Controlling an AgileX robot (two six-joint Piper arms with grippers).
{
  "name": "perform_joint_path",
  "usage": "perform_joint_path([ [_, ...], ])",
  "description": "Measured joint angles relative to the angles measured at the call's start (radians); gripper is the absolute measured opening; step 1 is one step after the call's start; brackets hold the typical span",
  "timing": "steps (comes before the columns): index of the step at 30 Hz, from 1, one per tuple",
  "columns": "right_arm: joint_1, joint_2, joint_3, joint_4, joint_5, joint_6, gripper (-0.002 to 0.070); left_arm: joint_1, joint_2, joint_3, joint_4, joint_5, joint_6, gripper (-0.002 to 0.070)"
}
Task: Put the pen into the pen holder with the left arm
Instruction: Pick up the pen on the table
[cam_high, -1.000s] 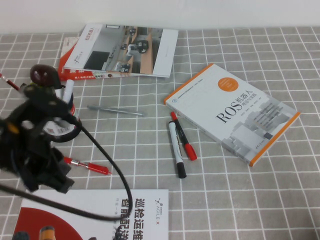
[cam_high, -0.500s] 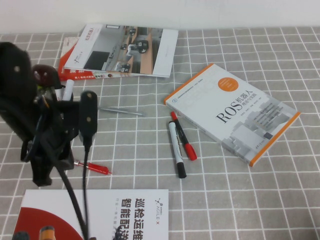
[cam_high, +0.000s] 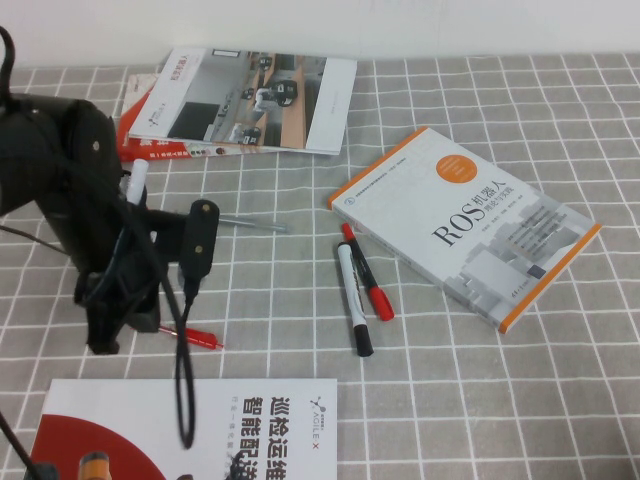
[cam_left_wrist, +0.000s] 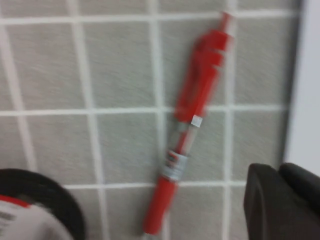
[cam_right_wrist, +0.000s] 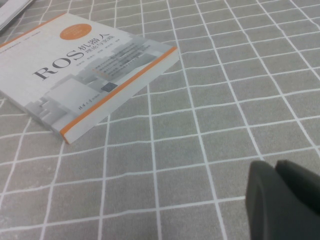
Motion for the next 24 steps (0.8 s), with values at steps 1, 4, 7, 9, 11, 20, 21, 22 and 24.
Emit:
perform_joint_path([
  [1, 0.000, 0.000, 0.000, 0.000, 0.000, 0.000, -0.0015, 0.000, 0.005, -0.004, -0.008, -0.013, -0.012, 0.0025],
  [4, 0.000, 0.000, 0.000, 0.000, 0.000, 0.000, -0.0015, -0.001, 0.014, -0.019, -0.011, -0.039, -0.052, 0.0122],
  [7, 0.000, 0.000, 0.000, 0.000, 0.000, 0.000, -0.0015, -0.001, 0.023, -0.025, -0.011, -0.049, -0.072, 0.0291],
  [9, 0.000, 0.000, 0.000, 0.000, 0.000, 0.000, -0.0015, -0.001, 0.029, -0.028, -0.005, -0.051, -0.075, 0.0382],
  [11, 0.000, 0.000, 0.000, 0.000, 0.000, 0.000, -0.0015, -0.001, 0.040, -0.030, 0.008, -0.053, -0.059, 0.0410],
  [20, 0.000, 0.000, 0.000, 0.000, 0.000, 0.000, -0.0015, -0.001, 0.105, -0.030, 0.069, -0.080, 0.024, 0.0337],
  [21, 0.000, 0.000, 0.000, 0.000, 0.000, 0.000, -0.0015, -0.001, 0.110, -0.030, 0.071, -0.086, 0.029, 0.0335],
  [22, 0.000, 0.000, 0.000, 0.000, 0.000, 0.000, -0.0015, -0.001, 0.115, -0.030, 0.073, -0.090, 0.035, 0.0333],
  [24, 0.000, 0.000, 0.000, 0.000, 0.000, 0.000, -0.0015, -0.001, 0.125, -0.030, 0.073, -0.099, 0.058, 0.0331],
])
